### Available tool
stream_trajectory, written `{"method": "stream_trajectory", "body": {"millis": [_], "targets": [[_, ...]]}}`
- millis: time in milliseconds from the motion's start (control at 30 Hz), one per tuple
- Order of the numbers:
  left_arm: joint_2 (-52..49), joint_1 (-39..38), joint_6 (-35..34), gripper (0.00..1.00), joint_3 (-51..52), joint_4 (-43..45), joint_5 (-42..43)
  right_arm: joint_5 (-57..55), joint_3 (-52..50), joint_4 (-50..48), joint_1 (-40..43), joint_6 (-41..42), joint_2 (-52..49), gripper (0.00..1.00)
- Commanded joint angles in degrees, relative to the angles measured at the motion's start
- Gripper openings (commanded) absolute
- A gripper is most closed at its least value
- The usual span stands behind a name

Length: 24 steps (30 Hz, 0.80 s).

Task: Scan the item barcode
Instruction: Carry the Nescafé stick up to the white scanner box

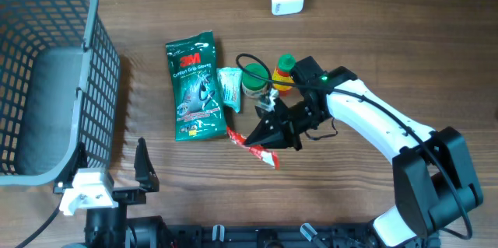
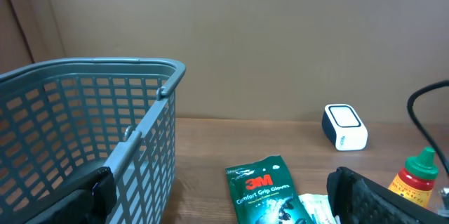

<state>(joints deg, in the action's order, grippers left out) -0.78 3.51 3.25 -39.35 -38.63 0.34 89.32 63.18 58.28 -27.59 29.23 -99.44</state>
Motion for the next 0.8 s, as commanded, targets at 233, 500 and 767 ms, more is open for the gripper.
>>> {"method": "stream_trajectory", "body": {"millis": [233,500,767], "targets": [[0.5,0.52,-0.74,1.0,0.15,0.15,-0.15,3.69,0.85,0.74,0.2,9.77,0.76,0.04],[0.5,0.52,-0.74,1.0,0.15,0.15,-0.15,3.72,0.85,4.61,0.26,3.56,1.46,0.04],[0.5,0.52,-0.72,1.0,0.15,0.15,-0.15,2.56,0.85,9.07,5.11,-26.4,2.03,0.04]]}}
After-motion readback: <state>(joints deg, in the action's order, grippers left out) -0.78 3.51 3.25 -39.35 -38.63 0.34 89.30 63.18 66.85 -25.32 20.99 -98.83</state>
